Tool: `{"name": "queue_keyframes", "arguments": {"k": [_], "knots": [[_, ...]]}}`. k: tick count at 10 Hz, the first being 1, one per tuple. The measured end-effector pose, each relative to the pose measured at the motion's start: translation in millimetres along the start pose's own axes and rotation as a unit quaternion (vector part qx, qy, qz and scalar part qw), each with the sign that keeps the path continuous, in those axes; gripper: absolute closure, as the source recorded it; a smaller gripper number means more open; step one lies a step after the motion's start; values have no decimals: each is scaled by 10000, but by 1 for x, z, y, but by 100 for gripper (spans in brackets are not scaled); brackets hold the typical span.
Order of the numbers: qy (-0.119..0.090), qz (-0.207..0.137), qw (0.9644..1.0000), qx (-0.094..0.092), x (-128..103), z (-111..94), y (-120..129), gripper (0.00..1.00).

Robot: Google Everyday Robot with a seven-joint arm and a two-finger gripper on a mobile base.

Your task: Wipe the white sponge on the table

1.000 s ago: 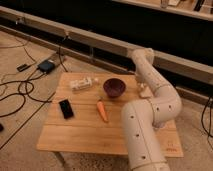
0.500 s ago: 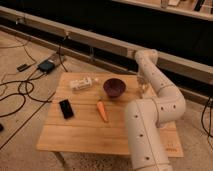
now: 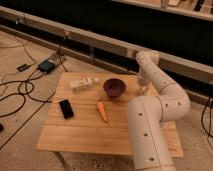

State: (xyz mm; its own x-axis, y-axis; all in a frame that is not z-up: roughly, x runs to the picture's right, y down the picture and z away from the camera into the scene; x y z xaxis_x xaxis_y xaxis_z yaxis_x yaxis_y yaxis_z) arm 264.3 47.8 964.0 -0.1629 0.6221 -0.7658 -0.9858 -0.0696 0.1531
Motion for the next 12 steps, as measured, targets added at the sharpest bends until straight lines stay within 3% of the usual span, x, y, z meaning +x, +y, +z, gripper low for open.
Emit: {"name": "queue_keyframes", "arguments": {"k": [3, 7, 12], "knots": [[82, 77, 9999, 36, 21, 3, -4, 100], [-17, 367, 9993, 109, 37, 3, -22, 100], [-222, 675, 9973, 167, 29, -1, -45, 100]]}}
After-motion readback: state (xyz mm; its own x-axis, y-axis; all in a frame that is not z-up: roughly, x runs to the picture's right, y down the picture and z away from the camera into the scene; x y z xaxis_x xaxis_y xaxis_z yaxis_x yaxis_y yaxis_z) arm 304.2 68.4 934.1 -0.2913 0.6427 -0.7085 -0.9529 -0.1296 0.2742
